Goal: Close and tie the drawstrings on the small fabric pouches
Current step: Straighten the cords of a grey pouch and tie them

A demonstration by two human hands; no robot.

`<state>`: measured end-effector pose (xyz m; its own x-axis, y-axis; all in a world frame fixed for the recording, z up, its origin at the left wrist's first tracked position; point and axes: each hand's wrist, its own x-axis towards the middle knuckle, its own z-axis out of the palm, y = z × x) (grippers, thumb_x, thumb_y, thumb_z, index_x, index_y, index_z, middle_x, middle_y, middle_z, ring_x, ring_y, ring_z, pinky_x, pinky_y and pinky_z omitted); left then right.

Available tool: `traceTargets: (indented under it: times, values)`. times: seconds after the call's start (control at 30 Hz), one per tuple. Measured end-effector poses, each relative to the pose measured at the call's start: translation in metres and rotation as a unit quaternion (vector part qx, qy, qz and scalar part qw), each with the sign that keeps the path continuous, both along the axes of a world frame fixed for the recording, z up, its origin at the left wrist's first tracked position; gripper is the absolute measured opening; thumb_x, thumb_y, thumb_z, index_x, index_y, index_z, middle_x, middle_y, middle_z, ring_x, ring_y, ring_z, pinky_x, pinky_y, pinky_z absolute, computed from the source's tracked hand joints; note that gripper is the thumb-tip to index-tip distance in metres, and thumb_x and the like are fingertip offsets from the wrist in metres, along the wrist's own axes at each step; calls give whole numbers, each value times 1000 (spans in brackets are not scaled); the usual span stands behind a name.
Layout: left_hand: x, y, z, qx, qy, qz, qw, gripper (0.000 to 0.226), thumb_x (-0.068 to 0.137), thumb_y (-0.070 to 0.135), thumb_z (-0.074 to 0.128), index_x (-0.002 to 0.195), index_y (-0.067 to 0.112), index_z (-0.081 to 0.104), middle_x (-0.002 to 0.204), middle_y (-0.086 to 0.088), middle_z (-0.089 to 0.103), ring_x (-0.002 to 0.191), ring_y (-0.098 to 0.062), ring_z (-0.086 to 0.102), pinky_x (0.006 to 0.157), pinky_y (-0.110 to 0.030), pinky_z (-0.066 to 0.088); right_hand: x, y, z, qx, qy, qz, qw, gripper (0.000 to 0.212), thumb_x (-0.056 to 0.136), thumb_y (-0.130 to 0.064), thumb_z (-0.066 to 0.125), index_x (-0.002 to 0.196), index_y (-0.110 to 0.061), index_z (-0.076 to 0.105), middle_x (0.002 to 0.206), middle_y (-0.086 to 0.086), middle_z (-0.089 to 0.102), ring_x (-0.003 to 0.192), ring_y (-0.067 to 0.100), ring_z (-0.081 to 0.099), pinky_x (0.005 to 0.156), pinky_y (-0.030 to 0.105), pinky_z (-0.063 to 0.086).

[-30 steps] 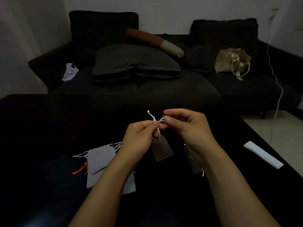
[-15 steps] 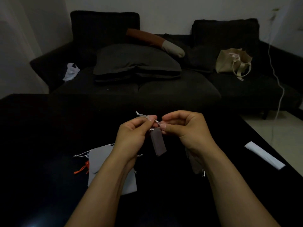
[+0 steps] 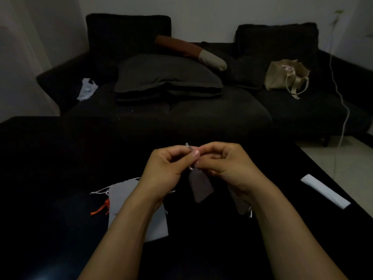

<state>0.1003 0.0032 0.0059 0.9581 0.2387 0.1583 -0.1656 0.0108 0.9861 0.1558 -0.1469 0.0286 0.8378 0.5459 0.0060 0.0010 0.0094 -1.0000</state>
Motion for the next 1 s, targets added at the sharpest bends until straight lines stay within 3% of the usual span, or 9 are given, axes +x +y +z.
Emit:
traceTargets:
  times: [0.17,0.23,0.3,0.53,0.67,0.8,0.93,1.0]
  values:
    - [2,-2,-1,110,-51,48,991,15,88,11,69,101,14,77,96,1,77,94,-11,72,82,-25,55,-1,7,-3,-34,-22,-18,999,18,88,-2,65,99,-13,74,83,4,77,78,9,73,66,18,53]
    - [3,-3,-2,137,-83,78,984,15,86,11,71,98,19,78,96,4,76,95,-9,71,85,-26,55,-1,10,-4,12,4,-29,999,18,89,-1,63,103,-8,74,91,9,77,89,17,74,75,25,57]
    - [4,-3,-3,160,-116,106,975,16,85,9,73,96,20,78,96,5,76,95,-9,71,86,-26,55,-2,12,-4,69,38,-32,996,20,89,2,61,105,-3,72,96,15,76,91,22,74,74,24,58]
    - [4,-6,0,143,-145,110,973,21,85,0,70,99,14,78,101,5,76,99,-7,71,87,-21,54,0,19,-5,160,173,-58,970,18,92,-10,60,100,-14,75,88,5,76,81,14,69,75,26,50]
    - [0,-11,3,73,-122,85,986,19,90,5,65,104,12,76,99,4,77,99,-9,72,82,-19,54,0,21,-8,203,243,-86,944,14,88,-6,65,96,-14,74,82,4,75,78,15,65,73,26,49]
    - [1,-12,5,-3,-78,111,991,19,95,15,59,104,16,75,100,4,77,97,-10,72,77,-18,55,3,22,-4,255,298,-88,915,14,89,-8,65,101,-13,71,80,4,73,58,8,63,52,19,52]
    - [3,-4,8,-191,-37,167,967,20,97,25,57,94,23,77,91,3,76,85,-7,69,65,-15,52,11,17,0,350,349,-116,862,10,90,-5,62,95,-11,68,72,4,69,45,5,53,46,13,44]
    - [2,-4,8,-232,-17,152,960,23,97,29,55,94,26,77,88,6,75,80,-2,67,62,-14,51,11,17,-1,372,352,-103,853,16,91,-2,59,100,-12,66,70,4,68,45,5,52,44,14,42]
